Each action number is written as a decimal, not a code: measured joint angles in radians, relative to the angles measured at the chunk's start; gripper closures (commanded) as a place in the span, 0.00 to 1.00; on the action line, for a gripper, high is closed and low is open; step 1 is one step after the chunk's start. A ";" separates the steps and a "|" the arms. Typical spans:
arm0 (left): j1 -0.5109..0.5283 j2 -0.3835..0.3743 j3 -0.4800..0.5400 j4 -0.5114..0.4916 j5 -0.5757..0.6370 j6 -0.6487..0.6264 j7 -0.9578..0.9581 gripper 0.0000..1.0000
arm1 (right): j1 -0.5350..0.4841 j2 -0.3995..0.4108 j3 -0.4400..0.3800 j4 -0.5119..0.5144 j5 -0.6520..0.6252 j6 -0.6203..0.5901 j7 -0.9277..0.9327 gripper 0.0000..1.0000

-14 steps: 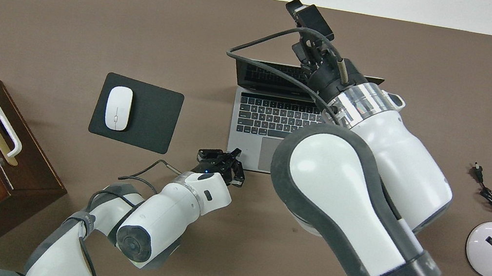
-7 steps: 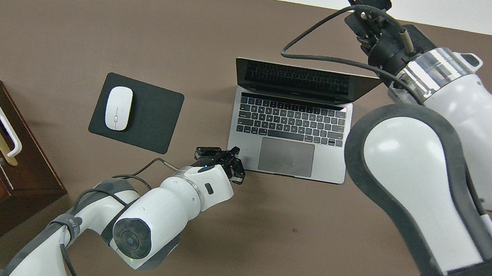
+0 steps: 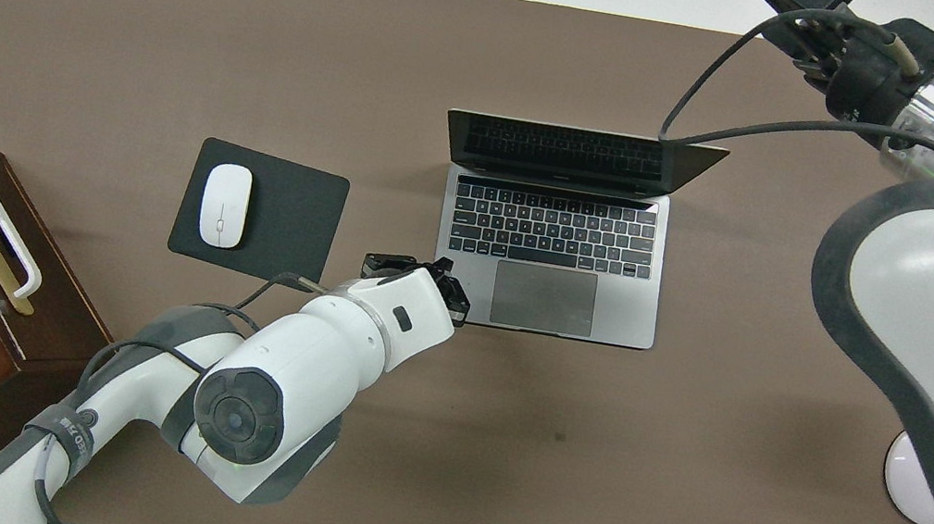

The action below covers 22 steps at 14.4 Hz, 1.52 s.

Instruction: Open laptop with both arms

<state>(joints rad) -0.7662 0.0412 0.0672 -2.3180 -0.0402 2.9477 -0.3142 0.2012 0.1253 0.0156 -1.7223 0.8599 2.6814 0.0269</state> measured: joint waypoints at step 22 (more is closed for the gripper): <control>0.305 -0.279 0.011 0.268 0.000 -1.007 0.291 1.00 | -0.289 -0.160 -0.001 0.155 -0.782 -1.000 -0.185 0.00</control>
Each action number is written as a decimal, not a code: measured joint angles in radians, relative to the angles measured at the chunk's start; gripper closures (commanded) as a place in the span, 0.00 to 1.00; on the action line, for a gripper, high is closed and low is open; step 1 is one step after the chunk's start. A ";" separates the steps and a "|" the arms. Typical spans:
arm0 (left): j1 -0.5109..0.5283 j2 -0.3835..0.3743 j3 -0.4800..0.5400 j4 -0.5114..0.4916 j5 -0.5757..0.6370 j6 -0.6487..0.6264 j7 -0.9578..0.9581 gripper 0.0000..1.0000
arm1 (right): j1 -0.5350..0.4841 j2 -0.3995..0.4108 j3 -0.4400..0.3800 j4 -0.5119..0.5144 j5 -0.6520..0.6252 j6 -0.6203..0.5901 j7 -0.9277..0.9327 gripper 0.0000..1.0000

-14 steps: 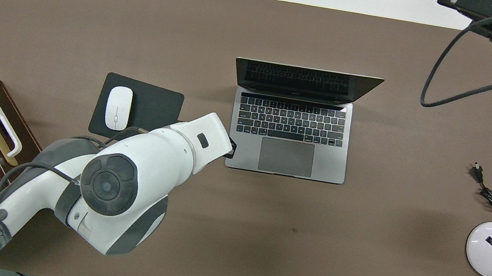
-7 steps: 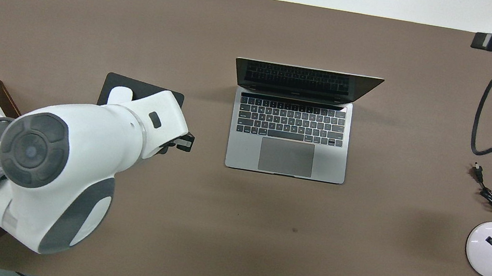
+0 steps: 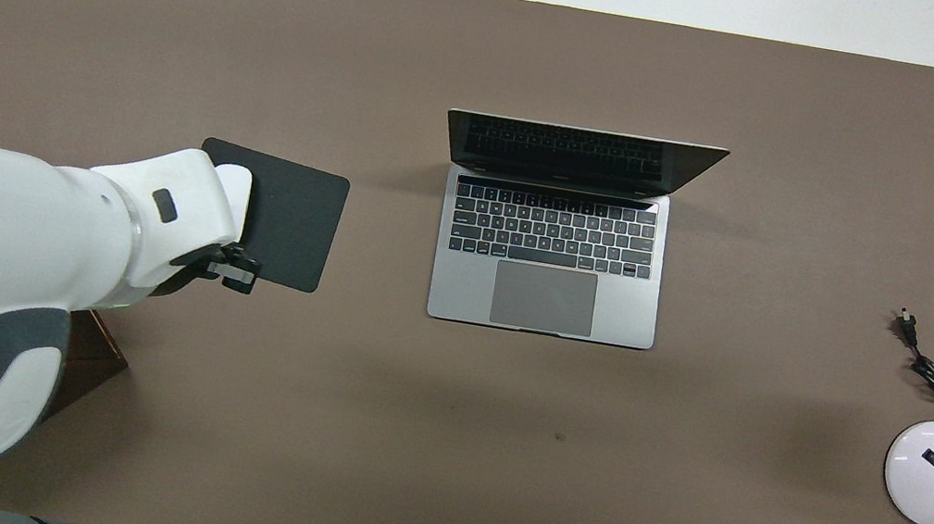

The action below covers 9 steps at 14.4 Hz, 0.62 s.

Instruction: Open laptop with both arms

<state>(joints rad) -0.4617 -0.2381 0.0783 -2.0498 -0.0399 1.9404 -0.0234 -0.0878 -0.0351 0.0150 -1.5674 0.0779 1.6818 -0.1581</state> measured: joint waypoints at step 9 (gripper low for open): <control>0.212 -0.036 0.001 0.042 0.003 -0.121 0.108 0.00 | -0.112 -0.121 -0.002 -0.089 -0.001 -0.325 0.061 0.00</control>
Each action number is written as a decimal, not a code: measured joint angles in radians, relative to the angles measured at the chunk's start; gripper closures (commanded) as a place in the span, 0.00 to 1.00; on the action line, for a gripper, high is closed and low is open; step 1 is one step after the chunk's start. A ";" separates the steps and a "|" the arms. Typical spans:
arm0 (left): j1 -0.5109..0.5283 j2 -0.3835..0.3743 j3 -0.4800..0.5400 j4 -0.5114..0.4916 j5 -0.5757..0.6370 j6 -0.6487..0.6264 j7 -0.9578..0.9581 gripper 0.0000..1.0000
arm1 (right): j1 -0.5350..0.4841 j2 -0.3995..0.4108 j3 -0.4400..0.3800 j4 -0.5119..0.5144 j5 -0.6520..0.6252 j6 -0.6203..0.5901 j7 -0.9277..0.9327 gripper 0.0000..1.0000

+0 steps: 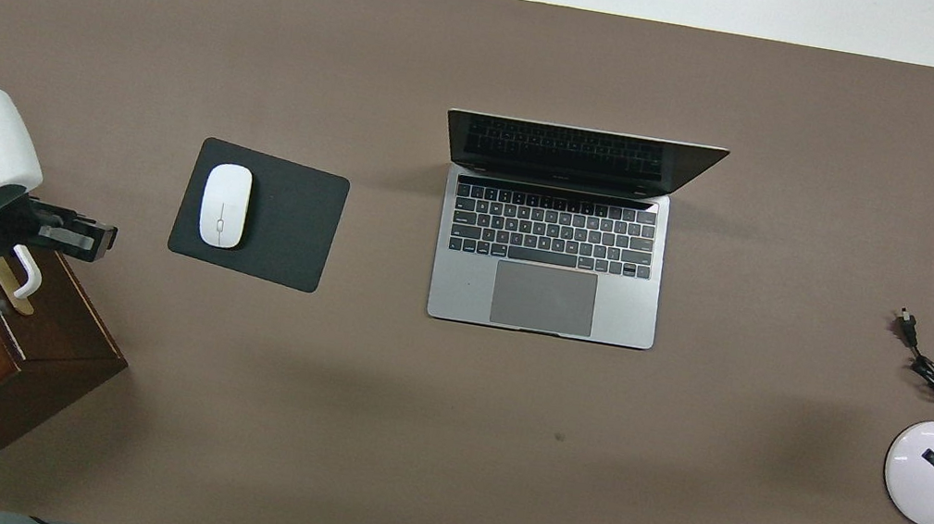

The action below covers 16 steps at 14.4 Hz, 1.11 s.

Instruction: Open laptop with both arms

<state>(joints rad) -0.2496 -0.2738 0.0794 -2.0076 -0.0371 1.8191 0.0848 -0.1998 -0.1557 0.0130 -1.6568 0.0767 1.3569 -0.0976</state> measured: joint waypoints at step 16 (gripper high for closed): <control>0.201 0.025 0.000 0.114 0.002 -0.030 0.049 0.00 | 0.139 -0.098 0.034 -0.213 0.001 0.297 0.269 0.00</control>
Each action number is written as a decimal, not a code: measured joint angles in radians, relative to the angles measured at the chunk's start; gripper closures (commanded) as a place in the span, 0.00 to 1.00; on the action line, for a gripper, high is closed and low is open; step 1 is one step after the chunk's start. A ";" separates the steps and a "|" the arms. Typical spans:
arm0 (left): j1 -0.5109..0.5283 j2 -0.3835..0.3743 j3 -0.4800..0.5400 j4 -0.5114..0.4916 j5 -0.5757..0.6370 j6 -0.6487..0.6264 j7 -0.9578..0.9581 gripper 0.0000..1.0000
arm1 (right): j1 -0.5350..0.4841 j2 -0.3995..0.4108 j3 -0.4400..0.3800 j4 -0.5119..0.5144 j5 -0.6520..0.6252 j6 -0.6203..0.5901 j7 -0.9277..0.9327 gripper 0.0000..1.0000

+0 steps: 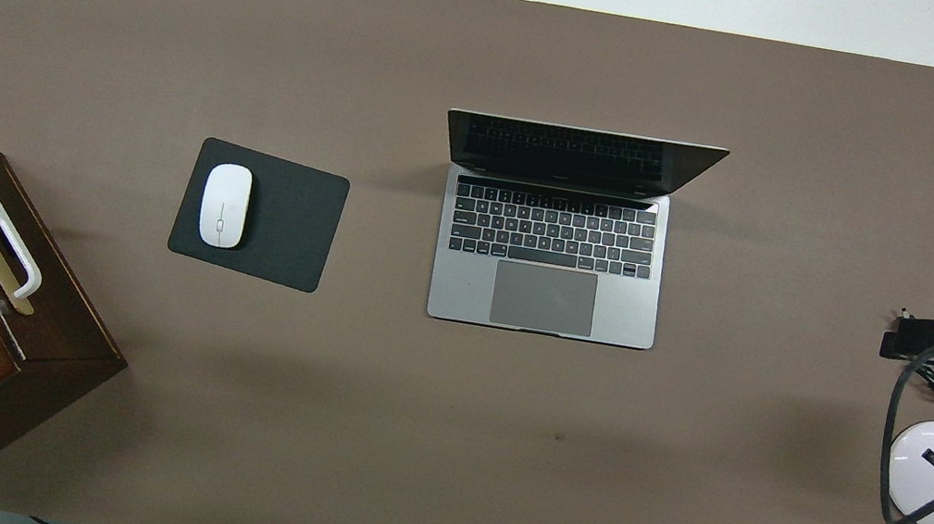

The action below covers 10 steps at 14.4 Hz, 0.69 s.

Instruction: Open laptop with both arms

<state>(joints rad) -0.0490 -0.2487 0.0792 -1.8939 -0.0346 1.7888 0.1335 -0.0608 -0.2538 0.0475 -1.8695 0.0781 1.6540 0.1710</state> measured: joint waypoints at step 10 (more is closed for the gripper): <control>0.018 0.157 0.000 0.228 0.000 -0.171 -0.005 0.00 | 0.042 0.010 0.004 0.007 0.000 0.046 -0.011 0.00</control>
<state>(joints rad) -0.0307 -0.0921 0.0792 -1.6660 -0.0347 1.6181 0.1290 -0.0184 -0.2439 0.0510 -1.8627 0.0782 1.7004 0.1604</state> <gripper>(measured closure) 0.000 0.000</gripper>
